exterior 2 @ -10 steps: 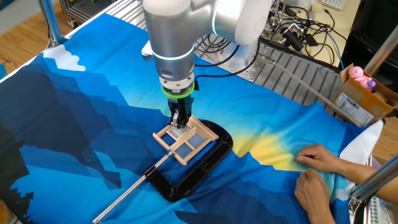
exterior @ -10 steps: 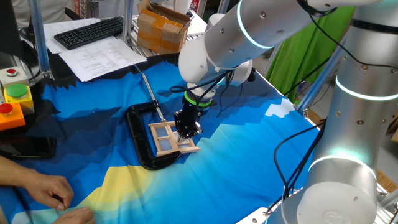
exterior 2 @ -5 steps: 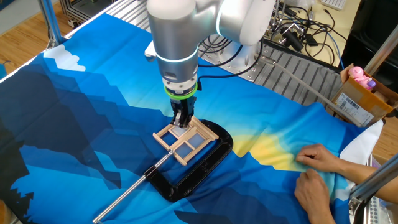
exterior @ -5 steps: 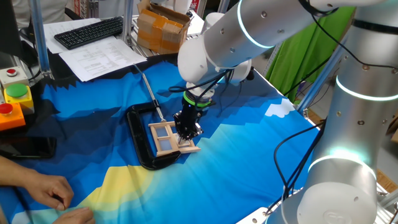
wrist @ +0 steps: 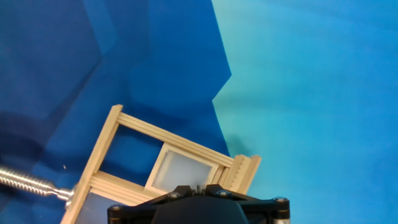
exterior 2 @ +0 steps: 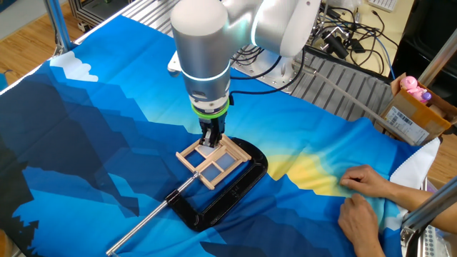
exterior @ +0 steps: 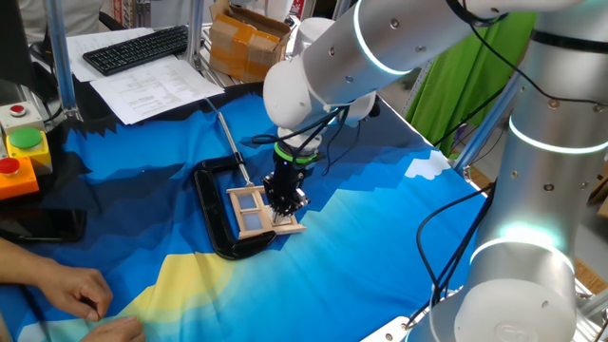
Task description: Open a sliding window
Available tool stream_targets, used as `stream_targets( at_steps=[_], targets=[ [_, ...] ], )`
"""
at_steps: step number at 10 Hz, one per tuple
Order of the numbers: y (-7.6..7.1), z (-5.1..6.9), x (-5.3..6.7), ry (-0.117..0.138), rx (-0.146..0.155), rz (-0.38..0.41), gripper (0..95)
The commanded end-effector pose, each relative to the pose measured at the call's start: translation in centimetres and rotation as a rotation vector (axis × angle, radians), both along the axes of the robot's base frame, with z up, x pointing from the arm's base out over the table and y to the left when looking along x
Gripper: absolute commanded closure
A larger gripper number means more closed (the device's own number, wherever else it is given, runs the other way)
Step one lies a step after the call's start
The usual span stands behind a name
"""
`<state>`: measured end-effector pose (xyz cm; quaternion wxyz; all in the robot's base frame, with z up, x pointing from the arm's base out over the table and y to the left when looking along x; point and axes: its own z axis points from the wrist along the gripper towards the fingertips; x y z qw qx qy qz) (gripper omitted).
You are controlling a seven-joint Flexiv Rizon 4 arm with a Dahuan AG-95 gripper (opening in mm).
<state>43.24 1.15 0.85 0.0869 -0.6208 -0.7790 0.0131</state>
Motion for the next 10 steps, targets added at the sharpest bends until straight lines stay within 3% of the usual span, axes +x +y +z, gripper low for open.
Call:
stream_targets(
  at_steps=[1,2,5,6,7,9,10],
  targets=[
    [0.1,-0.4,-0.2,0.028,-0.009,0.025,95.0],
    [0.1,-0.4,-0.3,0.055,-0.011,0.046,95.0],
    [-0.1,0.0,-0.1,0.085,-0.004,0.118,95.0],
    [-0.3,0.5,0.3,0.166,0.008,0.185,95.0],
    [-0.4,0.6,0.5,0.191,0.013,0.220,95.0],
    [-0.3,1.0,0.8,0.221,0.038,0.267,95.0],
    [-0.2,1.8,1.2,0.224,0.064,0.290,95.0]
  ],
)
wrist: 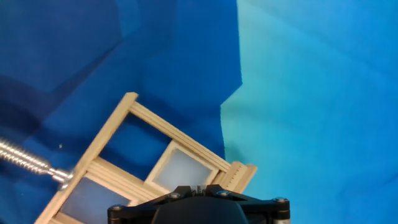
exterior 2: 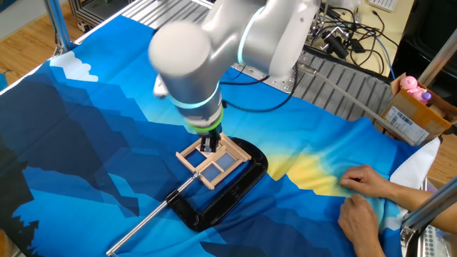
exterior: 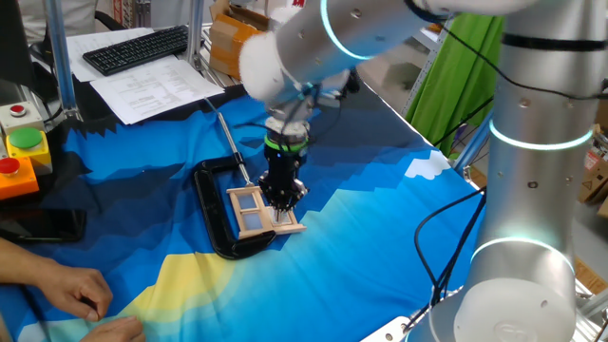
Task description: Open a sliding window
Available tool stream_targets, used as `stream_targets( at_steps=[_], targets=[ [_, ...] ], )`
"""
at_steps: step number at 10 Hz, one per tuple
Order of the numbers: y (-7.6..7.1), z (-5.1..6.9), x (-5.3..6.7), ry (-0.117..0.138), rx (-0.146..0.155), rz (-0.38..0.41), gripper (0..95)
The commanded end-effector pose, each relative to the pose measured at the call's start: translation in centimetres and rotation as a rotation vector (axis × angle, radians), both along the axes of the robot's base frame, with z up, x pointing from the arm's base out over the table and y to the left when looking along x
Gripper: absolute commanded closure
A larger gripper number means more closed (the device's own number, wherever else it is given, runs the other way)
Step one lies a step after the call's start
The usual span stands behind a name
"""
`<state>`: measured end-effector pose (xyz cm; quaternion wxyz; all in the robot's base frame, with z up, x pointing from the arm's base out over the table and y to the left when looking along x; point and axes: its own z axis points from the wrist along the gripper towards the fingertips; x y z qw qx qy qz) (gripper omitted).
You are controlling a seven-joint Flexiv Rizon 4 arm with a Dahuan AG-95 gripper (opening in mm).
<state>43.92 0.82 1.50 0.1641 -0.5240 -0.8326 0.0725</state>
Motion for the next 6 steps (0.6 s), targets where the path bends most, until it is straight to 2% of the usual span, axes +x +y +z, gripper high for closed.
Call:
stream_targets(
  at_steps=[1,2,3,4,5,6],
  targets=[
    [-0.1,1.8,1.2,0.005,0.077,0.089,95.0],
    [-0.6,2.3,2.1,-0.029,0.121,0.152,95.0],
    [-1.1,2.8,2.9,-0.068,0.186,0.190,95.0],
    [-1.6,3.3,3.3,-0.146,0.238,0.201,95.0],
    [-1.9,3.6,3.0,-0.175,0.243,0.247,95.0],
    [-2.1,4.0,2.9,-0.181,0.243,0.280,95.0]
  ],
)
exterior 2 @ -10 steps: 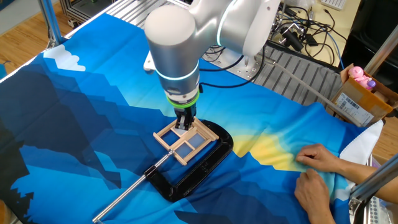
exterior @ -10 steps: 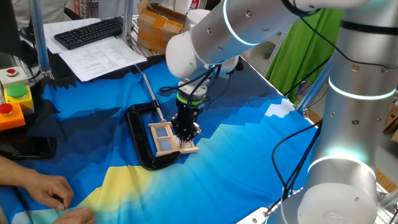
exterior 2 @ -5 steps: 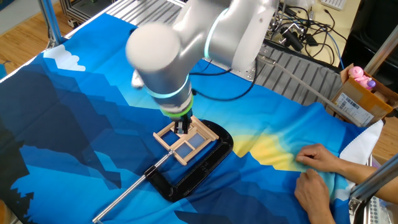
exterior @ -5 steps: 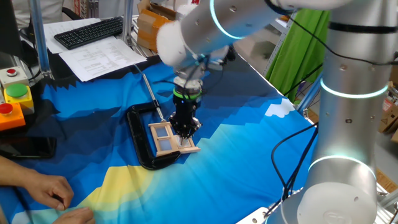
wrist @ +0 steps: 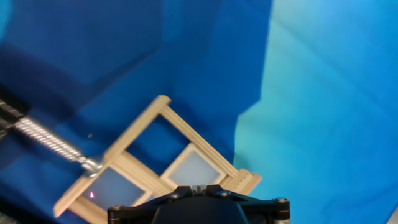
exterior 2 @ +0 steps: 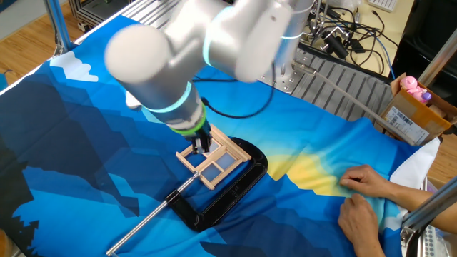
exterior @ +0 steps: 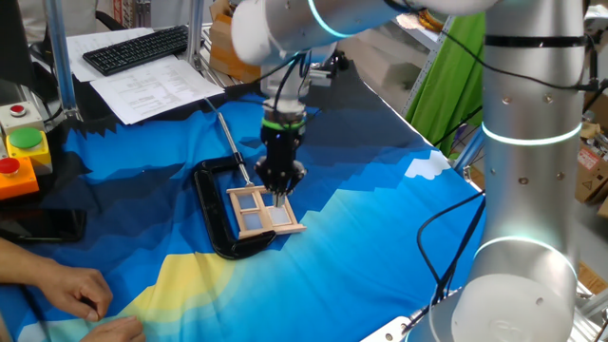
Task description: Open a sliding window
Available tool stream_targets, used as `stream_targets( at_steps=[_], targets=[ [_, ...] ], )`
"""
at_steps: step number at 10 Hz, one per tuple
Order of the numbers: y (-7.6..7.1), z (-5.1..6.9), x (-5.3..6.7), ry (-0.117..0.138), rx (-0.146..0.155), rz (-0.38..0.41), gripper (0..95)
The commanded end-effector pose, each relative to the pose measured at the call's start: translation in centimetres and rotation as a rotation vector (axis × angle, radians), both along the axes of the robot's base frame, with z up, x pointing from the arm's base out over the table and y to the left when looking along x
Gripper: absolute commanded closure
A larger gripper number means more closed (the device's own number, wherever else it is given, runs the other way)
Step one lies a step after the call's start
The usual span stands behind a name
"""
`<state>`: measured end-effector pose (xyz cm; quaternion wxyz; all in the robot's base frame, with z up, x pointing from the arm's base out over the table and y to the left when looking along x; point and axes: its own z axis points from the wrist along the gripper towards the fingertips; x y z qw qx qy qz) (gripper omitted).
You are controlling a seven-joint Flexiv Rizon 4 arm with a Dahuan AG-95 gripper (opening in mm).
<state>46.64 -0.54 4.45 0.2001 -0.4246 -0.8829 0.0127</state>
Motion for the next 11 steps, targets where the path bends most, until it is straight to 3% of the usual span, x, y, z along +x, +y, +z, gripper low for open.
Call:
stream_targets(
  at_steps=[1,4,11],
  targets=[
    [-1.6,2.0,-0.3,-0.180,0.107,0.094,95.0],
    [-2.9,3.2,-1.2,-0.189,0.140,0.114,95.0],
    [-2.7,2.9,-1.7,-0.192,0.121,0.100,95.0]
  ],
)
